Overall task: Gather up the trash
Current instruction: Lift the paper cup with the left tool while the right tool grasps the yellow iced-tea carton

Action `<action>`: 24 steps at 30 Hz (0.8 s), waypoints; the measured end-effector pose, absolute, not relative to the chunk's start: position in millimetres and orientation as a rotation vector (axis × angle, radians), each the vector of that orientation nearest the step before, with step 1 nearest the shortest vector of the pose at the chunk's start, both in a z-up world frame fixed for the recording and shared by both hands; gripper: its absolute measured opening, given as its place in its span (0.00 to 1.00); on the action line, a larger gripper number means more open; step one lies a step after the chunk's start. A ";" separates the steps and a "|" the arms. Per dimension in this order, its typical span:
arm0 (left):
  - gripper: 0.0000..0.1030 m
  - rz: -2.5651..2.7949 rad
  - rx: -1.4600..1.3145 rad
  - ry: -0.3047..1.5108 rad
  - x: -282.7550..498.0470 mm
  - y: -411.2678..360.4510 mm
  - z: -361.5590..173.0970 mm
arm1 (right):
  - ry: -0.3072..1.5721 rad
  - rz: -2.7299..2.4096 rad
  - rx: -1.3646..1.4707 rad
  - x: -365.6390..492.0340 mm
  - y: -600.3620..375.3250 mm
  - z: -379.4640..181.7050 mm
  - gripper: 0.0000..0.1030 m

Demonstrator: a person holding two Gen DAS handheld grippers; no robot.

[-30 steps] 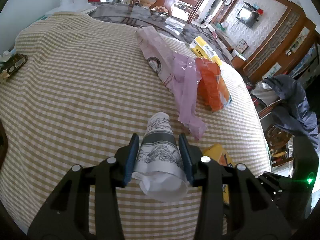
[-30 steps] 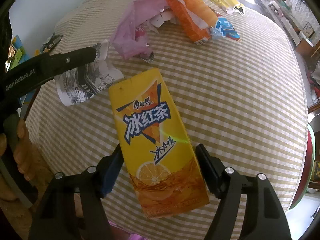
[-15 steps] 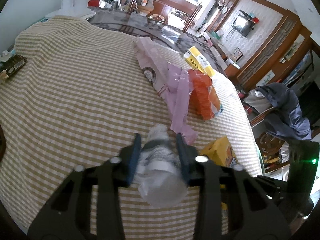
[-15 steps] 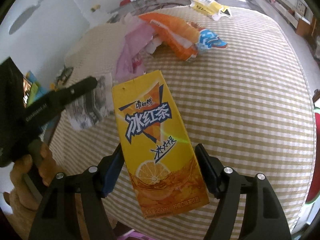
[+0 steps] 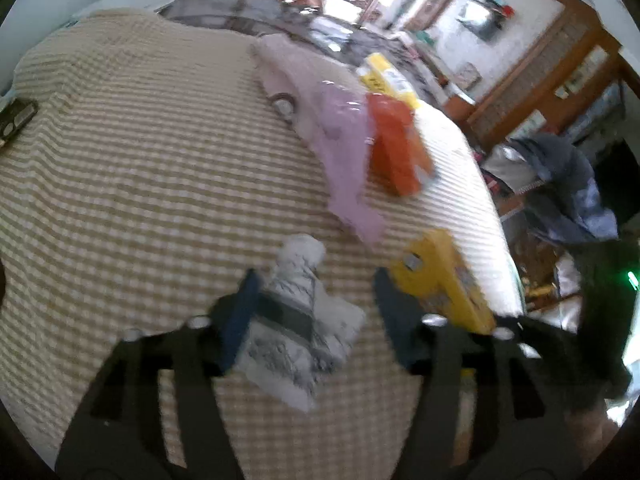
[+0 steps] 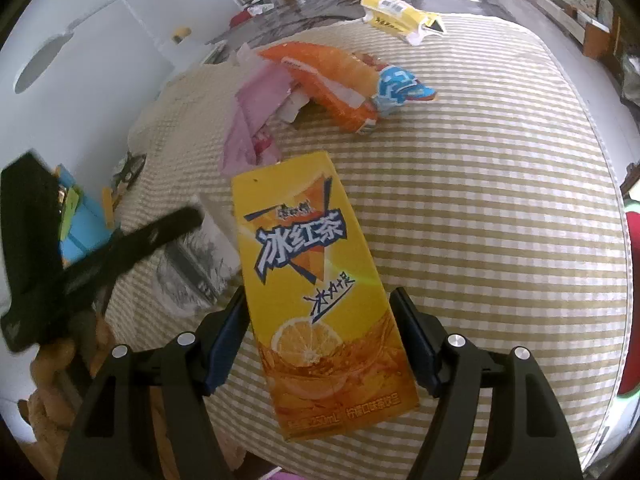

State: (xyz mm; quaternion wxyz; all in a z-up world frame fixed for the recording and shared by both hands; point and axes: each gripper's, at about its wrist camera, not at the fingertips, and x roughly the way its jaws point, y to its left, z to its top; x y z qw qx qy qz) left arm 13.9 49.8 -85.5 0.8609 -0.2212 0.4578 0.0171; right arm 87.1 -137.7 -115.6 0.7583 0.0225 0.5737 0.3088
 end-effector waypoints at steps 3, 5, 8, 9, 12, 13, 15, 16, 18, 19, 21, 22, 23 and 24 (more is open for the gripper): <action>0.79 0.066 -0.365 0.937 9.5 43.6 -75.3 | 1.251 0.663 0.091 91.6 -144.0 -116.2 0.64; 0.79 0.106 -0.334 0.978 13.1 42.8 -84.4 | 1.258 0.665 0.104 92.8 -144.8 -117.3 0.64; 0.79 0.113 -0.307 1.055 19.7 37.0 -101.2 | 1.258 0.673 0.090 90.9 -142.7 -117.5 0.64; 0.79 0.122 -0.276 1.072 21.4 33.1 -104.7 | 1.258 0.674 0.084 89.8 -141.8 -117.7 0.64; 0.81 0.132 -0.208 1.108 26.0 24.4 -113.3 | 1.267 0.678 0.057 87.9 -136.2 -120.1 0.64; 0.81 0.126 -0.201 1.118 27.3 22.0 -116.3 | 1.271 0.680 0.052 87.1 -135.8 -121.0 0.64; 0.82 0.120 -0.181 1.145 30.7 16.7 -124.0 | 1.284 0.683 0.040 86.6 -133.3 -123.5 0.64; 0.82 0.124 -0.165 1.152 31.3 15.5 -127.2 | 1.290 0.684 0.036 86.1 -132.6 -125.0 0.64; 0.80 0.132 -0.128 1.166 35.5 12.8 -132.1 | 1.296 0.676 0.023 85.6 -131.5 -126.7 0.64; 0.80 0.136 -0.103 1.166 36.2 10.1 -132.9 | 1.298 0.673 0.022 85.9 -131.4 -127.3 0.64; 0.80 0.139 -0.079 1.167 36.3 8.1 -134.3 | 1.299 0.668 0.020 86.4 -132.1 -128.1 0.66; 0.80 0.138 -0.081 1.168 36.3 8.7 -134.2 | 1.298 0.665 0.018 86.4 -132.0 -128.1 0.67; 0.80 0.138 -0.086 1.166 36.1 10.0 -133.8 | 1.298 0.663 0.016 86.4 -131.9 -128.2 0.67; 0.79 0.139 -0.089 1.163 35.8 10.7 -133.6 | 1.296 0.663 0.012 85.9 -131.5 -128.2 0.67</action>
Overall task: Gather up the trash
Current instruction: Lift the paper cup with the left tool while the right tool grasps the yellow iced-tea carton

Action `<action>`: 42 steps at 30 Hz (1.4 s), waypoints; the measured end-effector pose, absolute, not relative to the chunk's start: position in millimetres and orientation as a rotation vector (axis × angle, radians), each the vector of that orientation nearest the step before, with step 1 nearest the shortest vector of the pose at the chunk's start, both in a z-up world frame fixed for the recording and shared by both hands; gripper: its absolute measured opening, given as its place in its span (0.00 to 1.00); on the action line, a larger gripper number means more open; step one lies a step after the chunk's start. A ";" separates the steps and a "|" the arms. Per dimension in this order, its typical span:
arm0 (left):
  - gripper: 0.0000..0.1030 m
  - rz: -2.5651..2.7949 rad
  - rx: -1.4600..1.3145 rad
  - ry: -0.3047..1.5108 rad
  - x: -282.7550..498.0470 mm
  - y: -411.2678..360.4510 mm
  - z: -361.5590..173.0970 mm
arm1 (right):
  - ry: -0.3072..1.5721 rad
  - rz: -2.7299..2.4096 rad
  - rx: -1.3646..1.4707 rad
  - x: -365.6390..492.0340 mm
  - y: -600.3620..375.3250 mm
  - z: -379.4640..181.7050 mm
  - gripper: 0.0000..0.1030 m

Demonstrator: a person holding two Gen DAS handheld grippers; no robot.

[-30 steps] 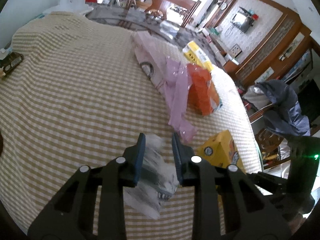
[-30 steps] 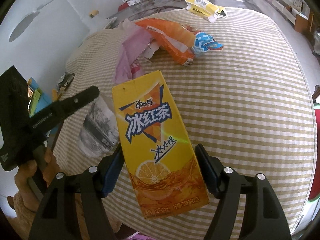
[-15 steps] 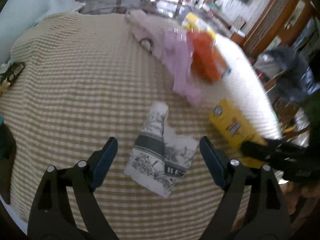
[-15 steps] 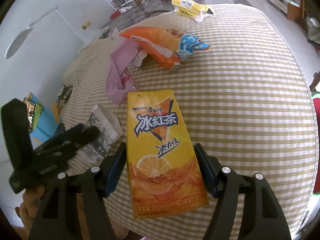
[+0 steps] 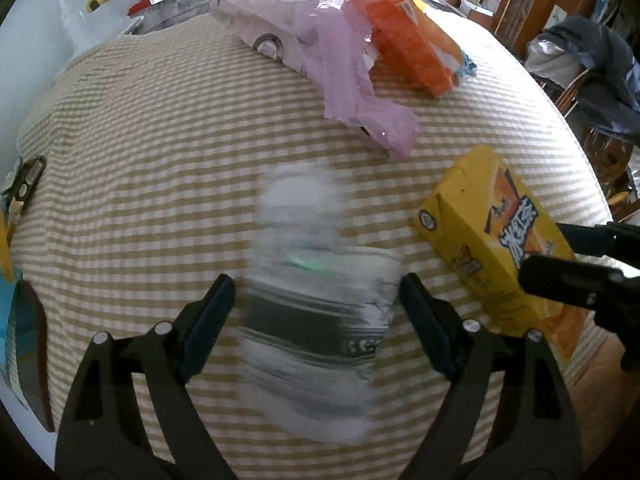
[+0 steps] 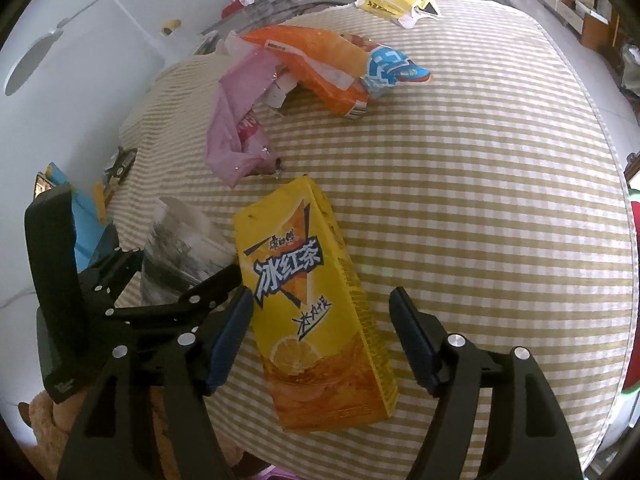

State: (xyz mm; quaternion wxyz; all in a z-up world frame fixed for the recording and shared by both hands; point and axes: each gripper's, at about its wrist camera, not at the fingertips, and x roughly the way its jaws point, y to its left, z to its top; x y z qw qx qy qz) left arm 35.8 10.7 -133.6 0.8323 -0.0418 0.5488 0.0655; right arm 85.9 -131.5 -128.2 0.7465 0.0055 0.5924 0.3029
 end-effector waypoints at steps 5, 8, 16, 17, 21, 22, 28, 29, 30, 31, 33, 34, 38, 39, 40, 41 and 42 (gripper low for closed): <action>0.63 0.148 -0.182 1.105 31.5 22.3 -121.1 | 1.289 0.656 0.001 87.1 -130.1 -128.7 0.69; 0.63 0.127 -0.287 1.054 27.2 33.3 -111.6 | 1.286 0.655 -0.003 87.2 -130.5 -129.4 0.70; 0.63 0.119 -0.373 0.981 24.2 39.0 -97.8 | 1.276 0.675 -0.045 82.6 -118.9 -130.8 0.72; 0.63 0.120 -0.378 0.977 23.9 39.1 -97.0 | 1.275 0.679 -0.051 81.7 -117.2 -131.3 0.72; 0.63 0.118 -0.386 0.965 23.9 40.9 -94.7 | 1.286 0.670 -0.105 78.5 -109.6 -136.3 0.73; 0.63 0.115 -0.386 0.968 25.1 40.6 -95.0 | 1.292 0.669 -0.127 77.2 -106.1 -138.2 0.73; 0.63 0.114 -0.394 0.966 23.9 43.3 -96.2 | 1.266 0.652 -0.249 67.3 -90.4 -141.2 0.70; 0.63 0.116 -0.397 0.963 23.7 43.8 -95.9 | 1.261 0.650 -0.251 66.6 -89.6 -140.7 0.66; 0.63 0.117 -0.400 0.960 23.0 44.9 -95.5 | 1.253 0.656 -0.240 65.3 -88.6 -139.2 0.62; 0.63 0.118 -0.401 0.955 22.7 45.8 -95.1 | 1.244 0.661 -0.224 65.1 -89.8 -137.9 0.62; 0.63 0.117 -0.409 0.935 20.5 47.4 -91.8 | 1.213 0.666 -0.179 65.0 -95.2 -130.1 0.61; 0.63 0.116 -0.415 0.920 19.0 48.4 -89.2 | 1.194 0.668 -0.142 66.5 -99.8 -124.9 0.61; 0.63 0.134 -0.391 0.861 12.0 48.5 -76.7 | 1.121 0.644 -0.017 71.2 -122.9 -105.0 0.61; 0.63 0.139 -0.377 0.853 10.2 47.2 -73.6 | 1.100 0.639 0.009 71.7 -128.8 -98.9 0.61; 0.63 0.143 -0.368 0.842 8.4 46.5 -70.5 | 1.073 0.631 0.039 71.0 -136.9 -92.0 0.61; 0.63 0.158 -0.349 0.814 4.6 43.8 -62.7 | 1.041 0.618 0.069 69.8 -147.7 -83.7 0.61; 0.63 0.168 -0.334 0.793 2.1 41.0 -56.1 | 1.019 0.607 0.089 67.0 -153.5 -79.1 0.61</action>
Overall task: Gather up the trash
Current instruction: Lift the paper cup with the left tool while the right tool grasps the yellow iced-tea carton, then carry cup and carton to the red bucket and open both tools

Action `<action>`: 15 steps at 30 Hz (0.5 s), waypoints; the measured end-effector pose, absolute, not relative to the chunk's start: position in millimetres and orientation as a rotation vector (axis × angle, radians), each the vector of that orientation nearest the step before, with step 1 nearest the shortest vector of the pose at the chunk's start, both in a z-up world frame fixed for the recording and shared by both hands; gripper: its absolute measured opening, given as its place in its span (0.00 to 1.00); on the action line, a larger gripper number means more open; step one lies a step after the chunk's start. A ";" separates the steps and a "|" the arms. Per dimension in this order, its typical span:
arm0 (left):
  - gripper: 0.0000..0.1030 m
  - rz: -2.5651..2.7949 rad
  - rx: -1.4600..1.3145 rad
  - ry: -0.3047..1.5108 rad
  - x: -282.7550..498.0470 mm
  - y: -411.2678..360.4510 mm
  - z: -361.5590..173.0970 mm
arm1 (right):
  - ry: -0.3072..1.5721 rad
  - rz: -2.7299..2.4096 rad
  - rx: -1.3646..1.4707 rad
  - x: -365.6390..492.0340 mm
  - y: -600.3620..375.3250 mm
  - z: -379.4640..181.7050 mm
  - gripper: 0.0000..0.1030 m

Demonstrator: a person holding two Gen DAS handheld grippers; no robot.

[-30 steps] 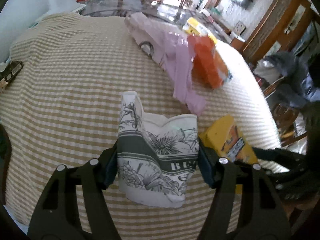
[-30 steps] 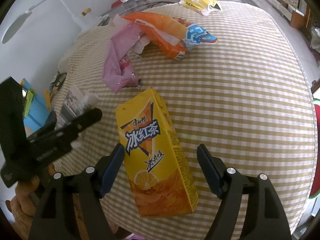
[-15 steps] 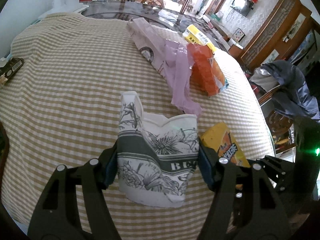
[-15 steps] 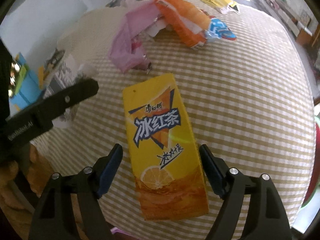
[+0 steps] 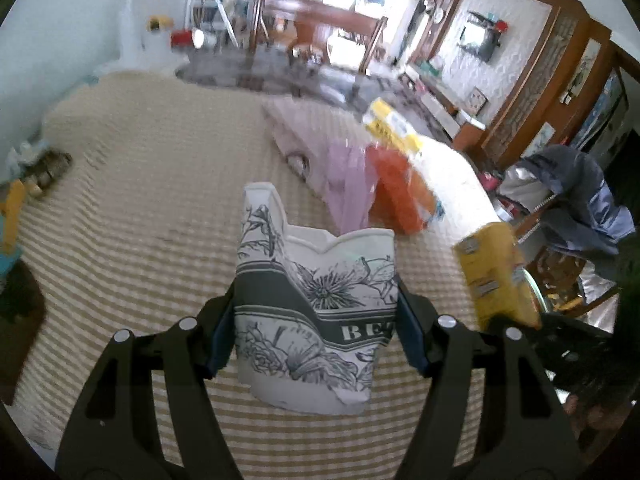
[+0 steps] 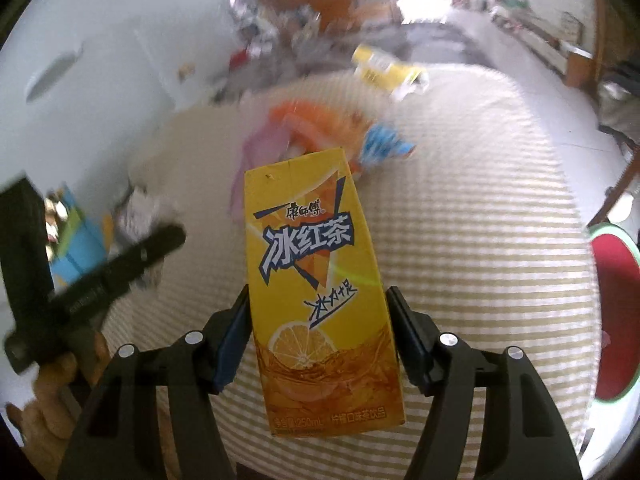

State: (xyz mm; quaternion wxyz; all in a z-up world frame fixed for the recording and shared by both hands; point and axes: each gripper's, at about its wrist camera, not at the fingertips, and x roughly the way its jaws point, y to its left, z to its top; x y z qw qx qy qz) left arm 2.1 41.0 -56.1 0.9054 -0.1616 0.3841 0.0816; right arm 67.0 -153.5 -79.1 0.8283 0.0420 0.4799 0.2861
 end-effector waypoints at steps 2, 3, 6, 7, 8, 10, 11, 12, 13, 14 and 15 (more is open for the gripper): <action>0.63 0.170 -0.288 0.724 -4.3 30.3 -34.6 | 0.967 0.580 0.166 61.7 -175.2 -67.4 0.61; 0.63 0.170 -0.268 0.703 -5.6 25.2 -27.6 | 0.955 0.574 0.199 61.9 -184.9 -63.8 0.61; 0.63 0.147 -0.225 0.648 -10.7 4.2 -6.3 | 0.929 0.564 0.323 55.2 -220.7 -57.4 0.61; 0.63 0.129 -0.225 0.641 -10.9 -2.4 -2.0 | 0.926 0.561 0.355 52.9 -232.1 -56.1 0.61; 0.63 0.103 -0.224 0.639 -10.3 -12.2 2.7 | 0.925 0.556 0.381 51.1 -242.4 -55.3 0.61; 0.63 0.067 -0.215 0.641 -8.0 -28.4 8.0 | 0.920 0.547 0.420 51.2 -255.5 -55.2 0.61; 0.63 0.053 -0.208 0.642 -7.1 -35.0 9.3 | 0.913 0.540 0.445 49.9 -265.9 -54.6 0.61; 0.63 0.028 -0.195 0.643 -5.6 -48.2 11.8 | 0.907 0.534 0.459 48.6 -273.8 -53.7 0.61; 0.63 0.010 -0.189 0.643 -4.4 -58.1 12.4 | 0.899 0.526 0.474 46.9 -283.5 -52.5 0.61; 0.63 -0.017 -0.187 0.641 -2.9 -69.3 14.2 | 0.889 0.515 0.494 45.5 -293.8 -51.8 0.62; 0.63 -0.039 -0.185 0.642 -1.3 -78.5 15.8 | 0.883 0.508 0.507 45.2 -300.9 -51.2 0.62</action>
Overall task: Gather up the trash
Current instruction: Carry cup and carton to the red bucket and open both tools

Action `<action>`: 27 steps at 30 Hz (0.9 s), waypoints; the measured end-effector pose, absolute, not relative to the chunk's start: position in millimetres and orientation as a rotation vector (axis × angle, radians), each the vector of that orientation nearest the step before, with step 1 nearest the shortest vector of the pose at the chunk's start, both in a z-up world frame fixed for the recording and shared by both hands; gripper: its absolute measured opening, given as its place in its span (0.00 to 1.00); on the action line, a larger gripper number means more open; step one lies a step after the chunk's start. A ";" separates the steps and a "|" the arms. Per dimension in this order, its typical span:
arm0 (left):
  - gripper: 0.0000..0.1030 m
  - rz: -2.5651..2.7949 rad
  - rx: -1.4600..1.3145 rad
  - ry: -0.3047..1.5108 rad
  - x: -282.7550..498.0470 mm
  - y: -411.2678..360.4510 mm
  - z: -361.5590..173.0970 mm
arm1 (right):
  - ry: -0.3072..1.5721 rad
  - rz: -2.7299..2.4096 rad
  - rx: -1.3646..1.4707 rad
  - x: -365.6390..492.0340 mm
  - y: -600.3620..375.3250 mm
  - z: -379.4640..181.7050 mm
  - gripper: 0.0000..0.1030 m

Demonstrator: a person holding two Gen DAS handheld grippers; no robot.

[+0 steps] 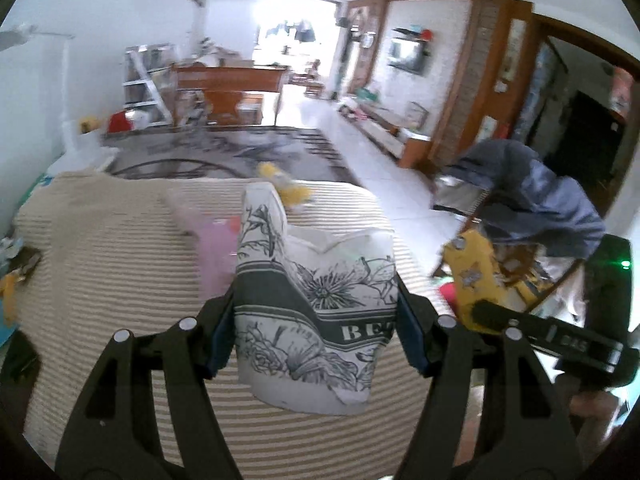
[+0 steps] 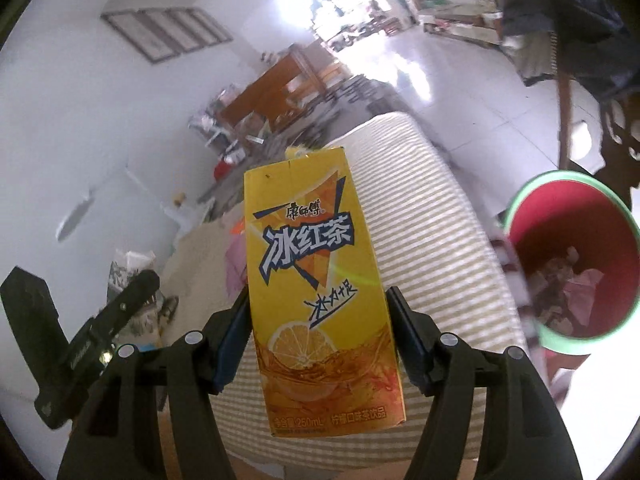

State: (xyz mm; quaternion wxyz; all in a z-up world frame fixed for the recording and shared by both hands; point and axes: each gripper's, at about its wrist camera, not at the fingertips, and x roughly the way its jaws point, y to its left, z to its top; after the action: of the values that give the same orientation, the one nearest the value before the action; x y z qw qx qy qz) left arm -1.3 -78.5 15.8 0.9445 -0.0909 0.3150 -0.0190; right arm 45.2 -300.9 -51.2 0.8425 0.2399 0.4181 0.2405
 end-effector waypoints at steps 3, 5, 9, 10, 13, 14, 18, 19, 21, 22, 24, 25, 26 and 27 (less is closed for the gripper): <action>0.63 -0.117 -0.165 0.657 6.0 -112.6 16.9 | 0.861 0.472 0.557 48.5 -329.4 -50.9 0.62; 0.63 -0.157 -0.140 0.662 10.5 -134.6 17.1 | 0.847 0.442 0.586 47.0 -345.1 -51.3 0.62; 0.63 -0.227 -0.066 0.680 28.8 -179.4 11.4 | 0.814 0.349 0.635 43.8 -383.7 -54.3 0.62; 0.63 -0.244 -0.064 0.691 30.3 -186.2 10.0 | 0.809 0.326 0.652 40.6 -395.1 -56.9 0.62; 0.63 -0.325 -0.092 0.746 54.3 -208.9 1.6 | 0.801 0.267 0.722 36.3 -426.5 -67.3 0.62; 0.63 -0.344 -0.098 0.761 60.5 -215.5 -1.0 | 0.801 0.248 0.737 35.7 -433.0 -70.9 0.62; 0.63 -0.410 -0.110 0.809 84.6 -250.7 -12.5 | 0.806 0.184 0.779 35.2 -454.2 -86.3 0.62; 0.63 -0.419 -0.107 0.813 88.3 -258.1 -14.4 | 0.810 0.175 0.785 35.7 -456.9 -90.0 0.62; 0.63 -0.446 -0.086 0.830 94.9 -274.0 -19.1 | 0.819 0.164 0.791 35.3 -461.2 -96.3 0.62; 0.63 -0.469 -0.067 0.848 98.6 -283.0 -22.9 | 0.821 0.158 0.801 35.6 -462.4 -100.0 0.63; 0.75 -0.487 -0.026 0.870 101.8 -294.4 -28.9 | 0.828 0.138 0.825 36.7 -465.4 -107.7 0.63; 0.79 -0.483 -0.009 0.867 102.3 -298.7 -31.6 | 0.837 0.125 0.833 37.1 -467.0 -111.6 0.64; 0.81 -0.478 0.001 0.856 101.2 -301.4 -33.7 | 0.840 0.118 0.837 36.7 -467.7 -113.6 0.65; 0.82 -0.478 0.001 0.854 100.8 -301.4 -34.9 | 0.843 0.106 0.839 36.0 -469.4 -116.3 0.67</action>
State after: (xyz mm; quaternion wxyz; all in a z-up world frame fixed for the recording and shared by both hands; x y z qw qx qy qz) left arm 100.8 -301.4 -34.9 0.8827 0.0005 0.4100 -0.2295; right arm 36.0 -469.4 -116.3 0.8270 0.3952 0.3968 0.0501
